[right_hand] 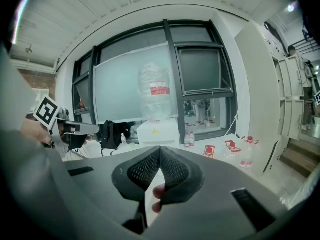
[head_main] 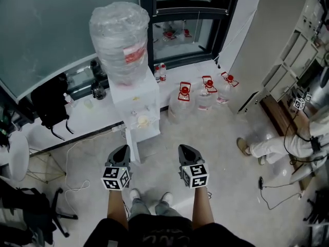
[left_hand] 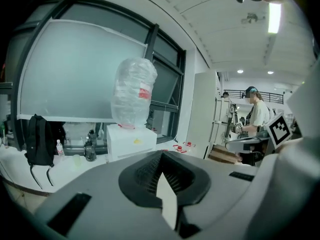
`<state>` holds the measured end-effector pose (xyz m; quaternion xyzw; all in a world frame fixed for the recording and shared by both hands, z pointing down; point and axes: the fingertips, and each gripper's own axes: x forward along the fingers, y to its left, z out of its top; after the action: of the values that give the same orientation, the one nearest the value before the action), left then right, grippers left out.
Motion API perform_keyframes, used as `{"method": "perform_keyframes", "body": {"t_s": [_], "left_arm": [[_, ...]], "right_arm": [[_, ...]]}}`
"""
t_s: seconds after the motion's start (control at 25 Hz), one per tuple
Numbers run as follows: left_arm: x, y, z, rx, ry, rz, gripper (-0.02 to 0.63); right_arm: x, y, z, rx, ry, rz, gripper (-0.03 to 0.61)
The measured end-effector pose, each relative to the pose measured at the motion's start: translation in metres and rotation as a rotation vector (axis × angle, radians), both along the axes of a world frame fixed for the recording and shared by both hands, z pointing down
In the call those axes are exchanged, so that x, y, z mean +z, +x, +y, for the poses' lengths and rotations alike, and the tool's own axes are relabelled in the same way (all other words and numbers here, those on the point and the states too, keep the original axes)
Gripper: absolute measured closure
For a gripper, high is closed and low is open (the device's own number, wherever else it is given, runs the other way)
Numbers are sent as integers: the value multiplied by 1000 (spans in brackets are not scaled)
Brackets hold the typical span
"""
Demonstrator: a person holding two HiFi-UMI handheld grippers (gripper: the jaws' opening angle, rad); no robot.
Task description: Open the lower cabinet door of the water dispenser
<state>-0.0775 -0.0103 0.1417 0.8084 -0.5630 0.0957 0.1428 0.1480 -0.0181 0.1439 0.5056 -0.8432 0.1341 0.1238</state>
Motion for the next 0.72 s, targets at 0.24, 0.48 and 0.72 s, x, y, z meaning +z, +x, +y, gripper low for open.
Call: {"method": "perform_keyframes", "body": {"t_s": [0.24,0.48,0.72], "left_arm": [[-34,11,4,22,44,6,601],[-64,20,7,24,103,13,601],[-98,14,4,4,165,24,601]], "right_arm": [[-38,15,10,1,68,89,565],[-68,27,13,30,118,66,565],[-91,49,10,71,188,71,565]]}}
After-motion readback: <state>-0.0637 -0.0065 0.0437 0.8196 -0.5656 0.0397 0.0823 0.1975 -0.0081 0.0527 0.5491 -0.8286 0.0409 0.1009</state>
